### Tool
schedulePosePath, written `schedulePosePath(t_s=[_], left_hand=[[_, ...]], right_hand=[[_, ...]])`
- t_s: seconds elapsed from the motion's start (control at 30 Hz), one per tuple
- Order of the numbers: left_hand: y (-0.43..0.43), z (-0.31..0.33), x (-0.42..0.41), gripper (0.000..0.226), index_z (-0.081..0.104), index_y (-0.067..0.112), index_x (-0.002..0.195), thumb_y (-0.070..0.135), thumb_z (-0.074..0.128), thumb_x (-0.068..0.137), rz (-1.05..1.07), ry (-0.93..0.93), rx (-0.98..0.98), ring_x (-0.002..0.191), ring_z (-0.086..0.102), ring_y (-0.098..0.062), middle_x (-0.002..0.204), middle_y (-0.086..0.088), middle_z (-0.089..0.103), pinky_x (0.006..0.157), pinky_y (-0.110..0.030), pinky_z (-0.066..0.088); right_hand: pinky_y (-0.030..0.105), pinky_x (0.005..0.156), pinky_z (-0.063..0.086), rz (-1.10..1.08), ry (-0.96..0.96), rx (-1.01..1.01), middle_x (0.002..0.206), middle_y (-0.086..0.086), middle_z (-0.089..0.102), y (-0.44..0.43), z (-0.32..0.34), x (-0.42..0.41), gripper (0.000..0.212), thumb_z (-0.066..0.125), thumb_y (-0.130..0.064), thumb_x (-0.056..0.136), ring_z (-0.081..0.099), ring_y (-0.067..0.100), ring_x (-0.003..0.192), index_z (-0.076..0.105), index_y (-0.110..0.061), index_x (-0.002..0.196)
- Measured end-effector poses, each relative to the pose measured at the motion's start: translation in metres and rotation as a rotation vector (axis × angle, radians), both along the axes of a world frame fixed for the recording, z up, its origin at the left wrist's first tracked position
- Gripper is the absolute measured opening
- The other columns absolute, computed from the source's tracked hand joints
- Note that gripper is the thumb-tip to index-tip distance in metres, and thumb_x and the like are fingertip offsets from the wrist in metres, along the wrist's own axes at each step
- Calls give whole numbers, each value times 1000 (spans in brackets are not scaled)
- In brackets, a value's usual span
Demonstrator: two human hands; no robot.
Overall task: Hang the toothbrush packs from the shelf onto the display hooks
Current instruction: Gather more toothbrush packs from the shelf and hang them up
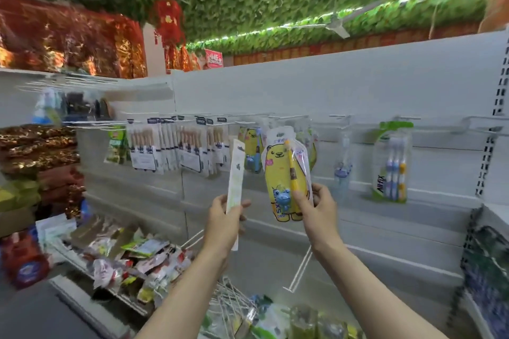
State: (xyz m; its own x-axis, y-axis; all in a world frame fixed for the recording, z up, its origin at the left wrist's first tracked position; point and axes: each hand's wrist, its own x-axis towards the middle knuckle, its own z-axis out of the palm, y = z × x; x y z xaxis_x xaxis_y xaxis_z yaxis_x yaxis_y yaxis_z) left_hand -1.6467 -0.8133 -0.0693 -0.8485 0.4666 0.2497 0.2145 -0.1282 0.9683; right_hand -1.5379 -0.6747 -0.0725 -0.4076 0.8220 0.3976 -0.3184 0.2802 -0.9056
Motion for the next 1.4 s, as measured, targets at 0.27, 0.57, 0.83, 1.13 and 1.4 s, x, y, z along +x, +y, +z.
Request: schedulePosePath(t_s=[0.27, 0.57, 0.83, 1.13, 1.4], left_hand=[[2, 16, -89, 43, 65, 23, 108, 50, 32, 104, -212, -114, 66, 70, 49, -13, 91, -4, 70, 64, -30, 38], [29, 5, -131, 25, 66, 13, 96, 27, 46, 104, -273, -70, 81, 84, 57, -20, 91, -6, 65, 76, -35, 44], [33, 14, -164, 24, 57, 9, 103, 28, 42, 105, -282, -85, 178, 64, 66, -18, 78, -10, 70, 68, -35, 55], [50, 8, -201, 32, 61, 13, 102, 40, 42, 104, -207, -176, 217, 74, 67, -20, 83, -9, 70, 80, -39, 52], [69, 20, -226, 20, 62, 14, 103, 29, 48, 103, -281, -171, 306, 80, 64, -21, 83, -8, 67, 79, -37, 48]], right_hand=[[46, 84, 60, -161, -81, -43, 109, 4, 71, -27, -11, -68, 20, 71, -21, 92, 71, 20, 97, 56, -28, 104], [37, 79, 61, -200, -111, -39, 110, 4, 71, -6, -18, -99, 22, 70, -25, 93, 72, 19, 97, 56, -23, 110], [35, 74, 61, -231, -58, -28, 110, 5, 72, 6, -15, -133, 22, 70, -22, 93, 72, 19, 96, 57, -23, 111], [39, 79, 60, -148, -43, 1, 108, 7, 72, 25, -27, -177, 19, 70, -16, 92, 71, 23, 99, 59, -22, 106], [36, 79, 60, -86, 4, 24, 109, 5, 72, 43, -17, -205, 24, 72, -19, 90, 70, 22, 101, 60, -17, 111]])
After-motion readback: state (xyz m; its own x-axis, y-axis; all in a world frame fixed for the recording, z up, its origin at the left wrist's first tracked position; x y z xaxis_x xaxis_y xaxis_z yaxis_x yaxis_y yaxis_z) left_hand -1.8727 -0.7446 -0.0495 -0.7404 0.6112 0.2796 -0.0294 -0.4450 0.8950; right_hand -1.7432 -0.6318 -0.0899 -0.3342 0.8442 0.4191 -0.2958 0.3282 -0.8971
